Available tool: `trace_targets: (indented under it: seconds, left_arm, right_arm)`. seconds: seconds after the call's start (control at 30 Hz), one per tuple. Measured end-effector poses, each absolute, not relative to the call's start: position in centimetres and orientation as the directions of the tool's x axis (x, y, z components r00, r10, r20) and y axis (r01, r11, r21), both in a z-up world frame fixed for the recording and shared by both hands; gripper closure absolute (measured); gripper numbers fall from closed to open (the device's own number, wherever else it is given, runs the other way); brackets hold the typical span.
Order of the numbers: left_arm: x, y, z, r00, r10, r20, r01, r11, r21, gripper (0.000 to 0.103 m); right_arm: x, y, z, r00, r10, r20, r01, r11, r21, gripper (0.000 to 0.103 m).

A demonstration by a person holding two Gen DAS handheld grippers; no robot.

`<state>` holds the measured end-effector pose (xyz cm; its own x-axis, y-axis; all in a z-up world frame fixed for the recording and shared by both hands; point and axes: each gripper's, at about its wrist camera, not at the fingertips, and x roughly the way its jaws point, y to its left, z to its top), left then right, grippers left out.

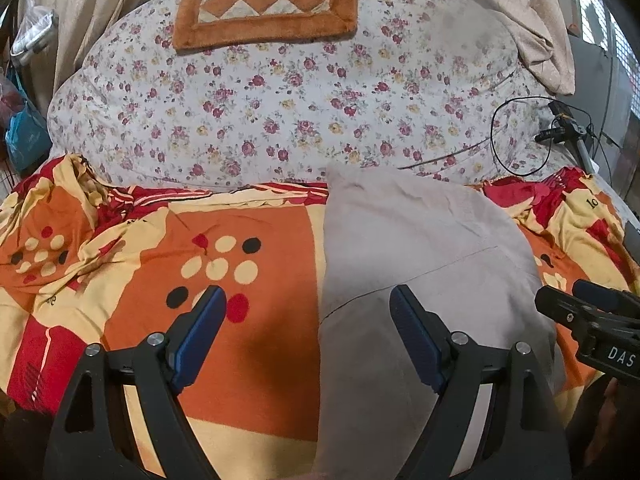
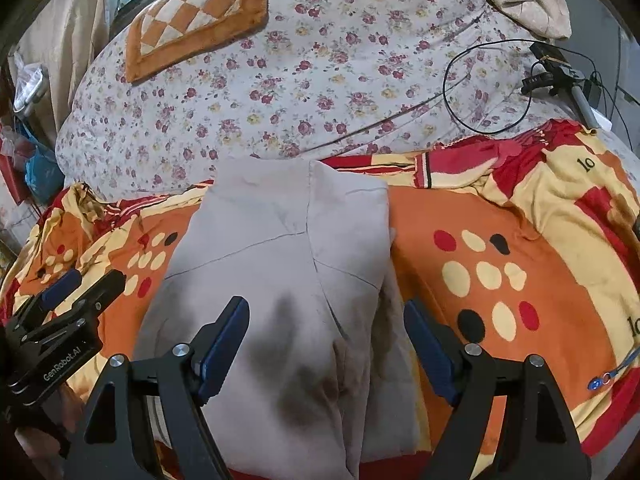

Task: Fold large clothes

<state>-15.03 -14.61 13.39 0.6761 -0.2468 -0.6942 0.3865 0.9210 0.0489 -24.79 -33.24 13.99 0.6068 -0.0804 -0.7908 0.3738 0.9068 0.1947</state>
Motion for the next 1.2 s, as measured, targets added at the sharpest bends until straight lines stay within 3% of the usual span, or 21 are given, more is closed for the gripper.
trace_targets:
  seconds: [1.2]
  left_arm:
    - [-14.7,-14.8,12.1,0.657,-0.234,-0.717,0.391,0.918,0.059,0.019]
  right_arm:
    - [-23.7,-31.9,12.7,0.588,-0.089,-0.804,0.345,0.926,0.150,0.021]
